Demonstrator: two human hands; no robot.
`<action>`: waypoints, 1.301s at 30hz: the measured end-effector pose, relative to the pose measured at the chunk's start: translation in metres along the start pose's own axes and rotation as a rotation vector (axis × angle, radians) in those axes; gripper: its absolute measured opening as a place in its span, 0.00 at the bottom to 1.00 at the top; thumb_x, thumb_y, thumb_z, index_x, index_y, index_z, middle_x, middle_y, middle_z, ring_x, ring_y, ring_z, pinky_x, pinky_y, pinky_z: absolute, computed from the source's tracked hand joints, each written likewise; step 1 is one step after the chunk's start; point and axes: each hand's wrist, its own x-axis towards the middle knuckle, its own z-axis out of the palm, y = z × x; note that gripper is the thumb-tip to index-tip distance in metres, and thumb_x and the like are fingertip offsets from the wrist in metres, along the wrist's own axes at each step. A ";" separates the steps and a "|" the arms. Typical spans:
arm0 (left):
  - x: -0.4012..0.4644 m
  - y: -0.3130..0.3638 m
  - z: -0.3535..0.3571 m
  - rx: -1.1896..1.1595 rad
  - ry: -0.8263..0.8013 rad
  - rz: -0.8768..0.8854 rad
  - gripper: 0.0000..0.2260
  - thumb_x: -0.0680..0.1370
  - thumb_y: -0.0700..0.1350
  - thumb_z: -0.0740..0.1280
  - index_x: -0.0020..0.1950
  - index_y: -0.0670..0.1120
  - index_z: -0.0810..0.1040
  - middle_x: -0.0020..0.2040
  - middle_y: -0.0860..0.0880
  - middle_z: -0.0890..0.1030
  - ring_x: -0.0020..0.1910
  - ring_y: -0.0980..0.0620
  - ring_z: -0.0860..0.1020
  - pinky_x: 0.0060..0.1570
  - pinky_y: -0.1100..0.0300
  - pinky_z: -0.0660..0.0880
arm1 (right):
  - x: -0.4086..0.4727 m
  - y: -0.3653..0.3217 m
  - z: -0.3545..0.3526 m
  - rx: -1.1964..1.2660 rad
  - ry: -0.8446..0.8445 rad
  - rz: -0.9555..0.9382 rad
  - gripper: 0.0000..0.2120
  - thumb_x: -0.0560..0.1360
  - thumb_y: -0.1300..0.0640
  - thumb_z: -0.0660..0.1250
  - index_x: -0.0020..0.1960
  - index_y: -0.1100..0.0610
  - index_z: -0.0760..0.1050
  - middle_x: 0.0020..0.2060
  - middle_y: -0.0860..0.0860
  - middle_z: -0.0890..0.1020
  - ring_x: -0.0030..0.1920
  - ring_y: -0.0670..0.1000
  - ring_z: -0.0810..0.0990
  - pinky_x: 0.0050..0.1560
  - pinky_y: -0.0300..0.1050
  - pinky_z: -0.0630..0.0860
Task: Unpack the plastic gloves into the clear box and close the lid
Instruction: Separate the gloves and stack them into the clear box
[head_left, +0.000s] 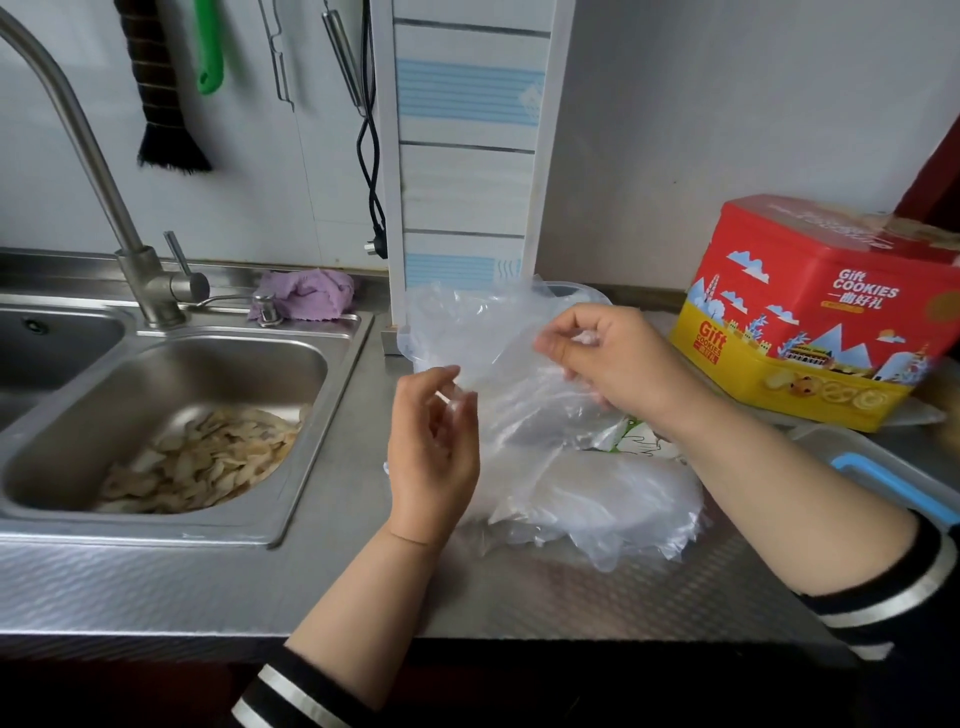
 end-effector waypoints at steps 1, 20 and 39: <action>0.002 0.000 -0.001 0.006 0.036 -0.007 0.11 0.79 0.42 0.63 0.57 0.55 0.69 0.46 0.49 0.72 0.33 0.49 0.71 0.36 0.66 0.69 | 0.004 -0.002 -0.002 -0.024 0.016 -0.013 0.04 0.75 0.51 0.70 0.43 0.50 0.78 0.28 0.47 0.75 0.22 0.39 0.70 0.20 0.34 0.66; 0.001 0.001 -0.005 0.365 -0.202 0.188 0.06 0.76 0.42 0.64 0.51 0.44 0.75 0.48 0.50 0.76 0.46 0.50 0.74 0.46 0.55 0.72 | 0.105 0.034 -0.010 -0.280 0.200 0.140 0.08 0.77 0.51 0.66 0.53 0.55 0.75 0.35 0.48 0.81 0.35 0.54 0.77 0.32 0.39 0.74; -0.010 -0.025 0.009 0.460 -0.733 0.204 0.07 0.76 0.51 0.66 0.46 0.53 0.84 0.47 0.57 0.81 0.43 0.50 0.76 0.42 0.54 0.76 | 0.032 0.032 -0.022 0.002 0.524 -0.611 0.08 0.79 0.54 0.63 0.56 0.56 0.73 0.46 0.47 0.78 0.45 0.45 0.77 0.48 0.37 0.73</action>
